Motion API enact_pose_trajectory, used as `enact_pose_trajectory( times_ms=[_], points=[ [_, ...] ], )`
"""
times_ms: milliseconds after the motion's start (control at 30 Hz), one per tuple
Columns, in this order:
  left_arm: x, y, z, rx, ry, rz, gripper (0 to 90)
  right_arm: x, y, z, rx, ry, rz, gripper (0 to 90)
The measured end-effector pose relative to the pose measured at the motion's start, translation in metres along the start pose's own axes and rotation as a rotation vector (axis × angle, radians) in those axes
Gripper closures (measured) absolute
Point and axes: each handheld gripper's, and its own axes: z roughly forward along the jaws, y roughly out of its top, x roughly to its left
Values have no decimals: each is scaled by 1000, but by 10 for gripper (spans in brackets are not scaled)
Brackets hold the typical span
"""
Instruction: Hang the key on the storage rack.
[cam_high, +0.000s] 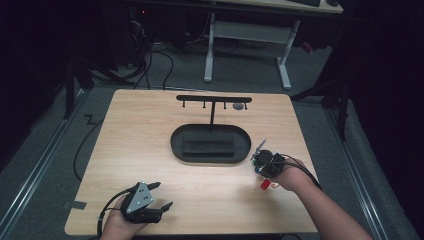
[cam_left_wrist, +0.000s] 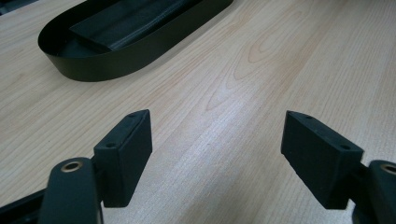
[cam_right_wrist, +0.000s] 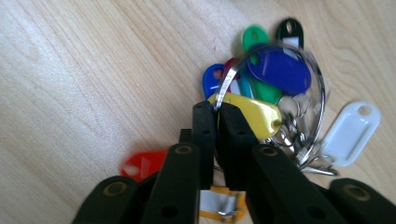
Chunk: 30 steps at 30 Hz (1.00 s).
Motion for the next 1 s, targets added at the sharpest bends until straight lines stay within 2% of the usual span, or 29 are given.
enact_pose_trajectory(
  times_ms=[133,167,200,233,333,367,400,467,667,833,933,967,1000],
  points=[
    [0,0,0,2,-1,0,253,-2,1,-9,-9,-9,-2,865],
    [0,0,1,3,-1,2,253,-4,1,-18,-22,-21,-1,866],
    [0,0,1,3,-1,2,253,-4,1,-18,-22,-21,-1,866],
    [0,0,2,5,-3,4,253,-7,0,-28,-37,-31,6,867],
    [-1,0,2,10,-5,7,253,-10,0,-37,-49,-46,10,868],
    [-1,0,3,12,-5,10,253,-13,-1,-45,-59,-55,15,870],
    [-1,0,3,12,-5,10,253,-13,-1,-45,-59,-55,15,870],
    [-1,0,3,11,-8,10,253,-15,-2,-55,-56,-60,13,871],
    [-2,0,3,9,-10,14,253,-20,-2,-70,-74,-28,42,871],
    [-1,0,2,1,-7,3,251,-28,-2,-95,-105,7,83,873],
    [0,0,2,1,-7,2,251,-28,-1,-104,-117,7,85,873],
    [0,0,2,1,-8,2,250,-29,0,-115,-128,2,78,873],
    [0,0,2,1,-8,2,251,-29,0,-118,-128,-3,74,873]
  ],
)
